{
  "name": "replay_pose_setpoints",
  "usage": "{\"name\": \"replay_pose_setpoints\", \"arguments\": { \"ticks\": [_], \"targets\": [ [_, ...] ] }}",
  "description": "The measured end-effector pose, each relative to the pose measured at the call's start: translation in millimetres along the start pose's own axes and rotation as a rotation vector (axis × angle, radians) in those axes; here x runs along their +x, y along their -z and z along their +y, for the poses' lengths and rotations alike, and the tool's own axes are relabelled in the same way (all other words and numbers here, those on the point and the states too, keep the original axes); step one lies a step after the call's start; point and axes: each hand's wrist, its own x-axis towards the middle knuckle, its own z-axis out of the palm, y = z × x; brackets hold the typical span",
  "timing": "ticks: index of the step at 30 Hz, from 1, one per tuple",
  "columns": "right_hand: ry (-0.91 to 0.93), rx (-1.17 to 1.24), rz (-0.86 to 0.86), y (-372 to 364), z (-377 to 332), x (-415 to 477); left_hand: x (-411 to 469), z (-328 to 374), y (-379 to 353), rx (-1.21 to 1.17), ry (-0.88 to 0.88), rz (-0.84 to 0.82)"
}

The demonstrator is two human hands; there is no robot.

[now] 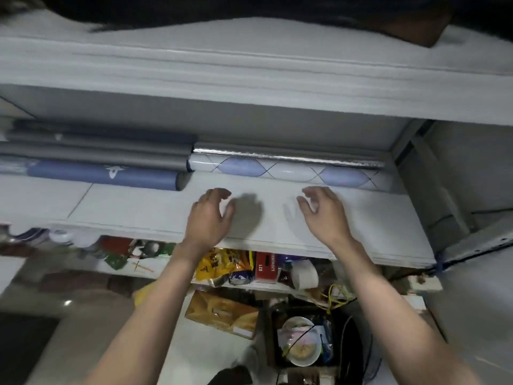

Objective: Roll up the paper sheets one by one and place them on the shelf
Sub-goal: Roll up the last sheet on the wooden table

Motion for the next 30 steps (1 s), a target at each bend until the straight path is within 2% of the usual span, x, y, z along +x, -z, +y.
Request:
{"name": "replay_pose_setpoints", "arguments": {
  "ticks": [4, 9, 14, 21, 27, 30],
  "targets": [
    [0.007, 0.206, -0.157, -18.7, -20.5, -83.6, -113.6, 4.8, 30.9, -0.141, 0.173, 0.086],
    [0.076, 0.172, -0.399, -46.5, -24.5, -178.7, -245.4, -5.1, 63.7, -0.102, 0.399, 0.254],
    [0.185, 0.26, -0.64, -85.1, -62.0, -231.4, -355.7, -34.3, 100.2, -0.075, 0.642, 0.377],
    [0.423, 0.289, -0.881, -171.7, -204.1, -251.3, -485.5, -80.1, 142.1, -0.059, 0.977, 0.571],
    [0.599, 0.402, -0.939, -251.4, -348.0, -272.8, -563.6, -123.4, 183.8, -0.026, 1.167, 0.722],
    [0.648, 0.391, -0.983, -285.0, -396.9, -281.1, -581.0, -148.8, 202.4, -0.053, 1.245, 0.797]
  ]
}}
